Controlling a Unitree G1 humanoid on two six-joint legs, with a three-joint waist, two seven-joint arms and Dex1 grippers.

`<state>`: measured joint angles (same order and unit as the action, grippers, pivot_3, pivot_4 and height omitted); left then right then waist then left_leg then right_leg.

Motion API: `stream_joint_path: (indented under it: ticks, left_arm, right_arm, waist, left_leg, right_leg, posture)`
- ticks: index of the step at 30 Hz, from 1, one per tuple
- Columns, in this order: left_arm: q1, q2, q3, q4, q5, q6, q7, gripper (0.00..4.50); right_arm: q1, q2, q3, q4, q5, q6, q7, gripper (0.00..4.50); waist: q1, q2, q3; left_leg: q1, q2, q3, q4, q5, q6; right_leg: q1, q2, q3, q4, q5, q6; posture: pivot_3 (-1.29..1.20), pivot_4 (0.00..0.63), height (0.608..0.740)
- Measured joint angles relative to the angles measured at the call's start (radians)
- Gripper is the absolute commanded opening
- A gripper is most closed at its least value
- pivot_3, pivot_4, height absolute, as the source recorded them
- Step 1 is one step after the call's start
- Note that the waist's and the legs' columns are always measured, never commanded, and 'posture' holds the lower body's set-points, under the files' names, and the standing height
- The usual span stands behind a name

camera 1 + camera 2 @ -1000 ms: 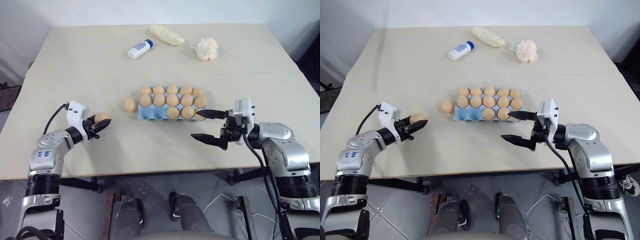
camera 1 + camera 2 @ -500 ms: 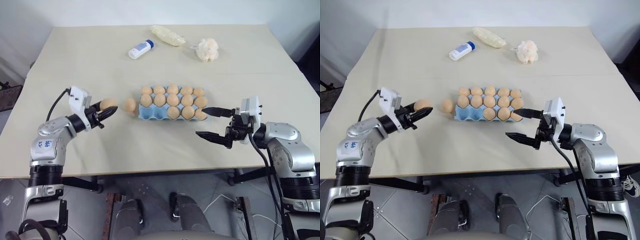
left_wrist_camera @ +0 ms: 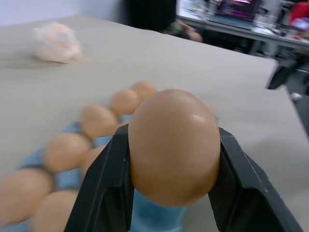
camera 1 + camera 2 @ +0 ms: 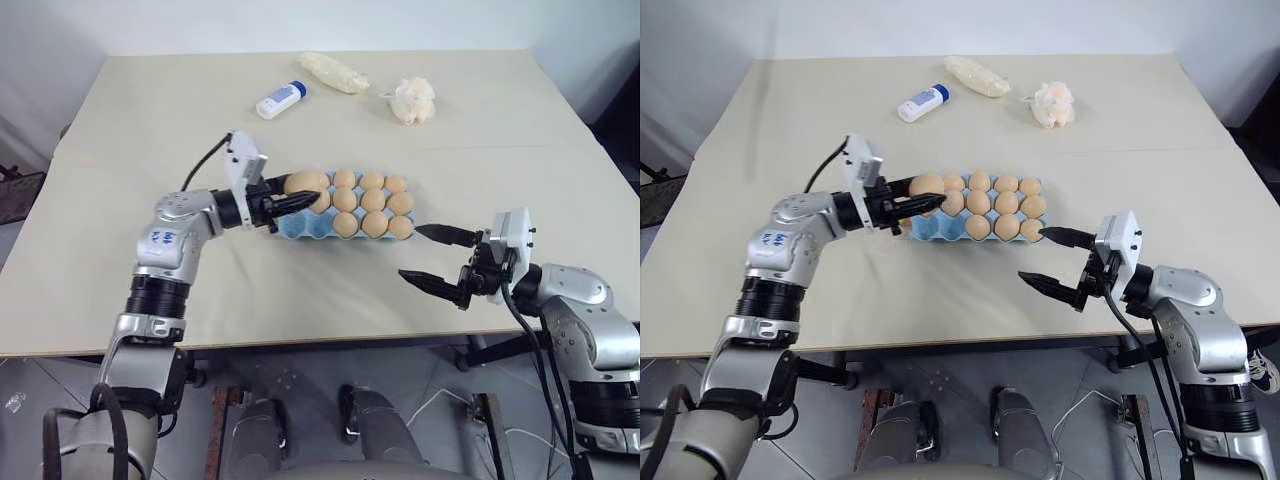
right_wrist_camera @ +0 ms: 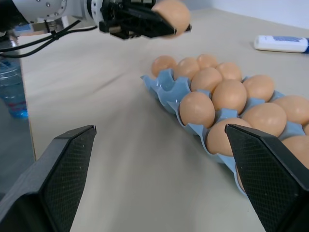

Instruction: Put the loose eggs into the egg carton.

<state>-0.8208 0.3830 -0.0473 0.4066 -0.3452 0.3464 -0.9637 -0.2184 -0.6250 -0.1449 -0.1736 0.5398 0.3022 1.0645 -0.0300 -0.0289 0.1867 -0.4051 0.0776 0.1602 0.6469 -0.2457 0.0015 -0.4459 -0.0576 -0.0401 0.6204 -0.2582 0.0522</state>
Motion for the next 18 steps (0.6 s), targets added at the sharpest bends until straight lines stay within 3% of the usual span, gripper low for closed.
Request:
stream_joint_path:
  ticks: [18]
  left_arm:
    - [-0.120, -0.076, -0.057, 0.324, 0.130, -0.170, -0.080, 1.60]
  right_arm:
    - [0.104, 0.031, -0.018, -0.083, 0.001, -0.019, -0.098, 4.50]
  waist:
    - [0.003, -0.001, 0.001]
  left_leg:
    - [-0.001, -0.002, -0.002, 0.000, 0.000, 0.002]
  right_leg:
    - [0.000, 0.001, -0.002, -0.001, 0.000, 0.000]
  posture:
    - [0.00, 0.150, 0.740]
